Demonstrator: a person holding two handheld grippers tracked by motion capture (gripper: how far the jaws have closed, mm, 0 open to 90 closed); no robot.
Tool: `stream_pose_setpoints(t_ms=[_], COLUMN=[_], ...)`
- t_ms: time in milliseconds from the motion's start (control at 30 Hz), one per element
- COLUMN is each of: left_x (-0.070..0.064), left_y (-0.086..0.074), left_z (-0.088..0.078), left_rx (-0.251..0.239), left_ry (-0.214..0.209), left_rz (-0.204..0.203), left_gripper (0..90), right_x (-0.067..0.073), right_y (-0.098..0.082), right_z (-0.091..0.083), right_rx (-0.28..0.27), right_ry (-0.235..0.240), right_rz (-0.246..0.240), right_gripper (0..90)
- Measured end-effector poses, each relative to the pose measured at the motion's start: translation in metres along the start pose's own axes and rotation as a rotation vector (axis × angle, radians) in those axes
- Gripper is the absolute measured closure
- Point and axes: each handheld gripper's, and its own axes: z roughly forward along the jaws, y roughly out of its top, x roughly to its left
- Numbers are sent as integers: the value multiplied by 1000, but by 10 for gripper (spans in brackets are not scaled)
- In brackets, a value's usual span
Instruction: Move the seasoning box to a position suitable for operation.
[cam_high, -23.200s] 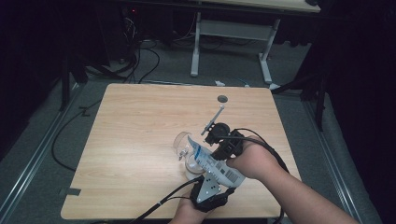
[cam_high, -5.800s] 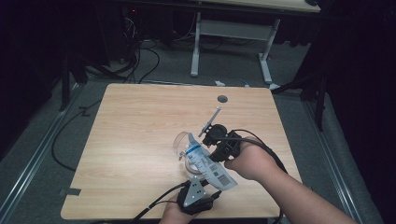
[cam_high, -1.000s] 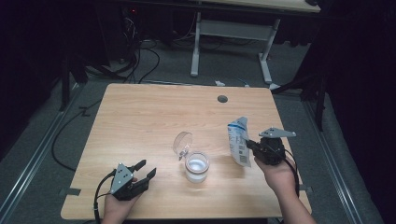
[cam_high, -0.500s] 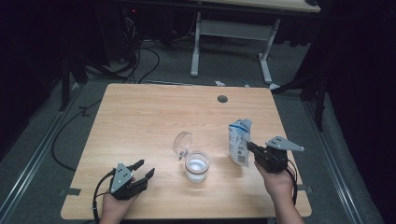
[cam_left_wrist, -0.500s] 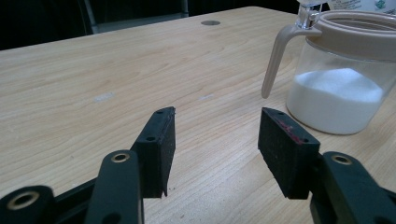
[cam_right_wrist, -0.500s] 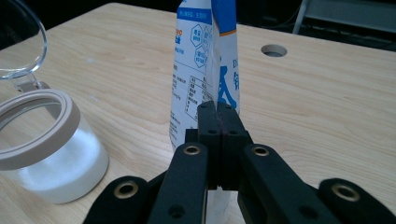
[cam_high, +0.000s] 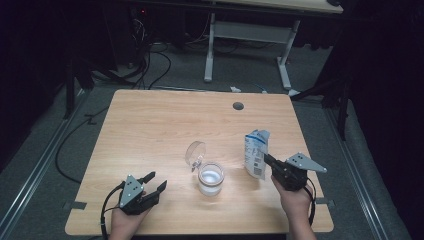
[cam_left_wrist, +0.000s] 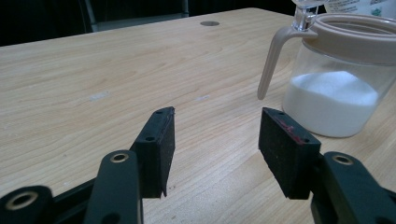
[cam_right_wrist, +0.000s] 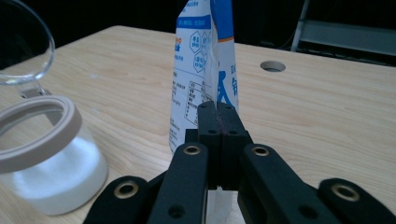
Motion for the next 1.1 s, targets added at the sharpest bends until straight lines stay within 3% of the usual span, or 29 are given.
stream_pose_setpoints(t_ms=[300, 467, 800, 1100], left_x=[0, 1, 1, -2], left_y=[2, 2, 4, 0], left_z=[-2, -3, -3, -2], left_rx=[-8, -9, -16, -4], left_ry=[-1, -4, 0, -3], left_rz=[-5, -8, -13, -9], left_gripper=[464, 464, 464, 463], right_x=[1, -12, -39, -49], right_y=[-1, -5, -8, -12], right_z=[-2, -2, -3, 1], right_rx=[-24, -40, -75, -96], right_ry=[4, -7, -77, -97], right_rz=[-2, 37, 75, 80], right_gripper=[900, 900, 900, 900])
